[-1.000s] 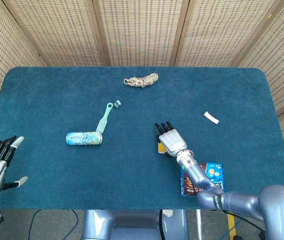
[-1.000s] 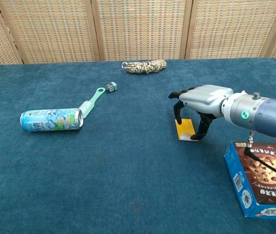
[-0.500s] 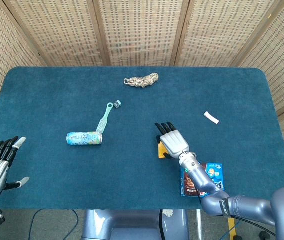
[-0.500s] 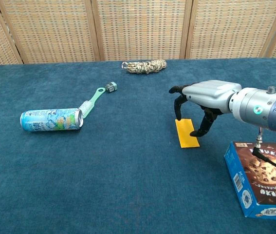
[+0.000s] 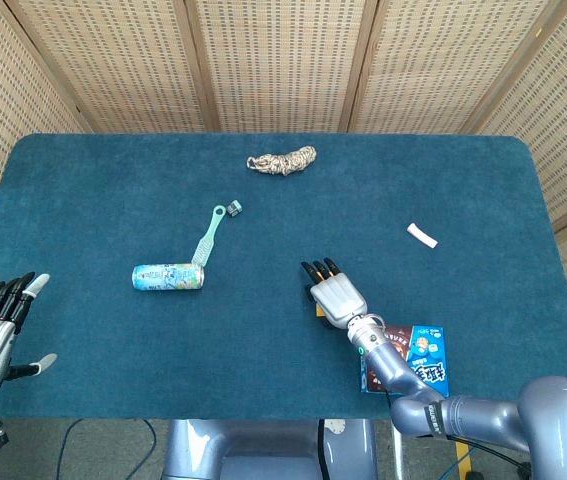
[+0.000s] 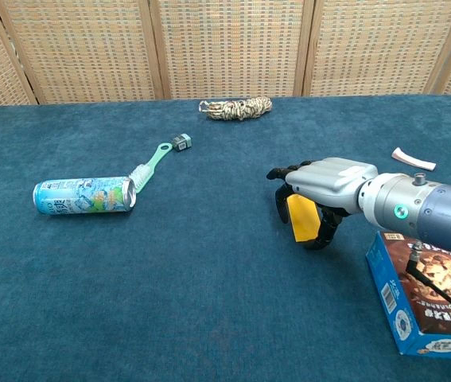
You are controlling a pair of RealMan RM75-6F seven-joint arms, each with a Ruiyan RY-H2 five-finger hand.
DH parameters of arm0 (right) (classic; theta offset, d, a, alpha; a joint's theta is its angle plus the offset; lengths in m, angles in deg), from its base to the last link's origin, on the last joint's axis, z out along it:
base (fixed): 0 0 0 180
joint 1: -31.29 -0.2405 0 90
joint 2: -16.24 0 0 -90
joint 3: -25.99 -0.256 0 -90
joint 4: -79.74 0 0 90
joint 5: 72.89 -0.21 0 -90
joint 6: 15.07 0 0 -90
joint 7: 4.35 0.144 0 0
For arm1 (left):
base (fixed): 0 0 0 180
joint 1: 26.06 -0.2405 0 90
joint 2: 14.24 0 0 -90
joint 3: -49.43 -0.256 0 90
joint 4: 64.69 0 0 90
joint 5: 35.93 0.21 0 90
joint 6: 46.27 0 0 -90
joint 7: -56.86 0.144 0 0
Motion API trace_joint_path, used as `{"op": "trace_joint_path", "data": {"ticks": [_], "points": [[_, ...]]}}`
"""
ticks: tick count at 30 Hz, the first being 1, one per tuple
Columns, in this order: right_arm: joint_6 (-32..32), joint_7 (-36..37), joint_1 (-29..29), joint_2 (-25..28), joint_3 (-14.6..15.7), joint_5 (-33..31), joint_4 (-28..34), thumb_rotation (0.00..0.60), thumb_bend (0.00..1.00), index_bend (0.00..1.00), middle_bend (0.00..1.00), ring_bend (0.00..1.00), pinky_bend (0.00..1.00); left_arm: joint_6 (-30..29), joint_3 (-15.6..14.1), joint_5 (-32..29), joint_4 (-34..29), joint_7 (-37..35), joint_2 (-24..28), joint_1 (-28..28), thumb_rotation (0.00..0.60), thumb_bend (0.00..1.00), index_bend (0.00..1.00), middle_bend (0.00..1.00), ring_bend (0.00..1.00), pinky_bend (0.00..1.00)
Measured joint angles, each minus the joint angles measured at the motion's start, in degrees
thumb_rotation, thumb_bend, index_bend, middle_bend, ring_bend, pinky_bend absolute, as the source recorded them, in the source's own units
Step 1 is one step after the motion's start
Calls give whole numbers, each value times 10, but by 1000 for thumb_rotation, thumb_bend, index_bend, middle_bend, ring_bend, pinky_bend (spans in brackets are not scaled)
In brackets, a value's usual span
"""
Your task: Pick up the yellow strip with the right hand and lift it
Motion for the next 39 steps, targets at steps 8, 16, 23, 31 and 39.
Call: {"op": "trace_joint_path", "data": {"ticks": [8,16,23,31,39], "points": [[3,-1,3,-12,3,3,-28,600,404,432,0,0,0,1,-2,4,-2,-5,2,0,600,0,0,0,0,0],[1,4,6,-9,-6,6,-33,600,442,441,0,0,0,3,-2,2,-1,-2,1,1,600,0,0,0,0,0],[5,9,9,-5,-4,18,-28,600,539,474,0,0,0,4,-2,2,-2,0,0,2,600,0,0,0,0,0],[4,6,12,-8,-1,25,-35,600,608,564,0,0,0,3,-3,3,-2,-1,0,2,600,0,0,0,0,0],[3,16,16,-14,-2,38,-51,600,622,704,14,0,0,5,-3,2,-1,0,0,2,600,0,0,0,0,0]]}}
